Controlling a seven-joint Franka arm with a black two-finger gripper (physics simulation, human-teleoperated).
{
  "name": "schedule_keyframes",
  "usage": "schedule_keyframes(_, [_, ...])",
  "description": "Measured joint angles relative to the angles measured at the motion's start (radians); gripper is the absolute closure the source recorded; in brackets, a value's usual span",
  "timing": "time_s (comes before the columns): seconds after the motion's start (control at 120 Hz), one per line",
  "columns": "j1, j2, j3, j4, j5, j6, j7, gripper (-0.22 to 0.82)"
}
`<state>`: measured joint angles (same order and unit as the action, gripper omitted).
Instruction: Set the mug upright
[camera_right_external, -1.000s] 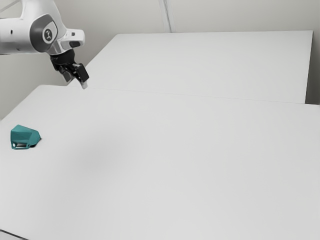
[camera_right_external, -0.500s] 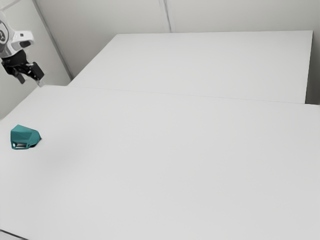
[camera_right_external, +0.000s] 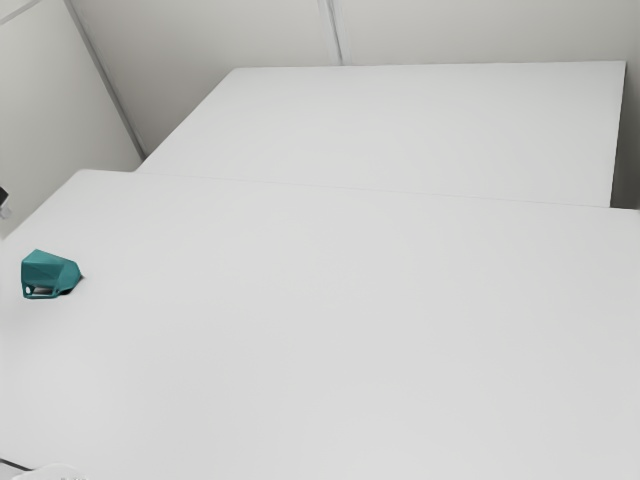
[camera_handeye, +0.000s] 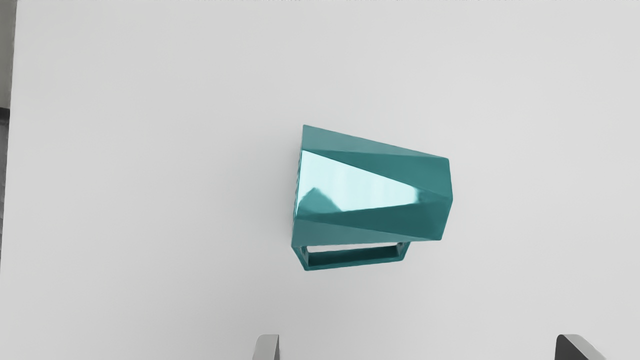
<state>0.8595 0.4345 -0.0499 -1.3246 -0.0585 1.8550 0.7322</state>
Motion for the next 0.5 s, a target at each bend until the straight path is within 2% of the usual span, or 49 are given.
schedule_keyframes(0.142, [0.132, 0.125, -0.119, 0.084, -0.03, 0.002, 0.065, 0.0])
schedule_keyframes(0.5, [0.279, 0.361, -0.283, 0.244, -0.094, -0.047, 0.174, 0.0])
